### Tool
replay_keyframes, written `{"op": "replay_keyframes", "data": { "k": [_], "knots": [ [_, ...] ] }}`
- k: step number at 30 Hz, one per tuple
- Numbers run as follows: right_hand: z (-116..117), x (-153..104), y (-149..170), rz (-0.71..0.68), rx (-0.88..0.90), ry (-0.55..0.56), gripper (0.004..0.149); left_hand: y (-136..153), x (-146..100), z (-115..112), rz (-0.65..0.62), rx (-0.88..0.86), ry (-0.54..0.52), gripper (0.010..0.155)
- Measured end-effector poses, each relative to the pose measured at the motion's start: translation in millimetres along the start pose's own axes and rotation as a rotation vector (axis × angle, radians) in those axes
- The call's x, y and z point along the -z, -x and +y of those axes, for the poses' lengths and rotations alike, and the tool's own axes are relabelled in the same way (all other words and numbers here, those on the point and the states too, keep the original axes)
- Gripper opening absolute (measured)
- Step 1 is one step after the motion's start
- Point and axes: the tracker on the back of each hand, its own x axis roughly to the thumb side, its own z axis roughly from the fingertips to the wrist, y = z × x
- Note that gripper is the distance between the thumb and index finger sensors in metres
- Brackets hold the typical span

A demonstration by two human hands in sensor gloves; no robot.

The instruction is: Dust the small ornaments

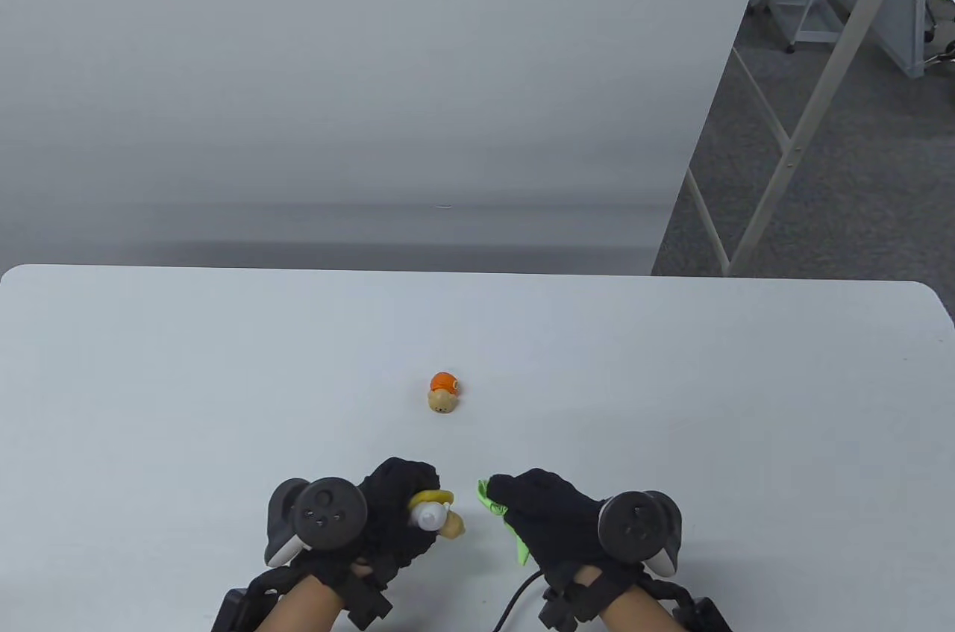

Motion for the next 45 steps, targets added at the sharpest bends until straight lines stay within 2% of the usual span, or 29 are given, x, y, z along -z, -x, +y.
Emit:
{"op": "replay_keyframes", "data": {
  "k": [5,7,9,10,12,20,22,25,26,29,31,33,35,37,40,45],
  "knots": [
    [25.0,8.1,-18.1,-0.118,0.004,-0.070,0.038,-12.6,5.3,-18.0,-0.024,0.095,0.068,0.077],
    [33.8,9.5,-27.0,-0.166,-0.097,-0.137,0.038,-19.3,5.7,-20.0,-0.051,0.099,0.052,0.077],
    [31.4,9.6,-25.6,-0.189,-0.102,-0.124,0.037,-17.2,4.8,-14.1,-0.065,0.134,0.003,0.077],
    [27.6,8.7,-21.1,-0.165,-0.080,-0.133,0.038,-15.1,5.1,-12.2,-0.055,0.064,-0.003,0.078],
    [24.0,8.5,-16.7,-0.150,-0.059,-0.102,0.037,-15.2,4.8,-11.7,-0.053,0.052,-0.008,0.077],
    [18.0,4.3,-7.7,-0.106,-0.068,-0.093,0.036,-7.6,7.0,-16.4,-0.014,-0.042,0.002,0.077],
    [18.4,4.5,-9.1,-0.105,-0.069,-0.088,0.036,-9.8,8.3,-17.9,-0.013,-0.028,0.008,0.077],
    [28.6,5.2,-26.2,-0.147,-0.131,-0.140,0.035,-22.7,9.2,-25.9,-0.055,0.124,0.039,0.078],
    [25.3,4.3,-23.0,-0.151,-0.169,-0.151,0.035,-21.8,8.9,-24.9,-0.074,0.132,0.017,0.077],
    [19.6,2.5,-10.7,-0.124,-0.063,-0.125,0.036,-19.4,6.5,-18.2,-0.069,0.078,-0.008,0.078],
    [17.6,1.5,-5.0,-0.079,-0.062,-0.107,0.036,-10.7,4.2,-9.2,-0.036,0.021,-0.032,0.077],
    [20.5,1.8,-13.6,-0.118,-0.049,-0.070,0.035,-12.8,1.2,-8.7,-0.052,0.013,-0.041,0.077],
    [27.9,5.7,-32.2,-0.178,-0.087,-0.110,0.035,-21.3,2.1,-14.0,-0.091,0.094,-0.001,0.077],
    [26.8,6.2,-34.0,-0.176,-0.165,-0.132,0.034,-22.2,2.4,-15.1,-0.101,0.121,-0.015,0.078],
    [21.3,4.7,-19.5,-0.139,-0.074,-0.114,0.035,-16.3,2.5,-13.3,-0.073,0.040,-0.036,0.078],
    [13.5,1.8,-10.8,-0.085,-0.042,-0.074,0.036,-2.4,-0.1,-6.8,-0.021,-0.113,-0.083,0.078]
  ]
}}
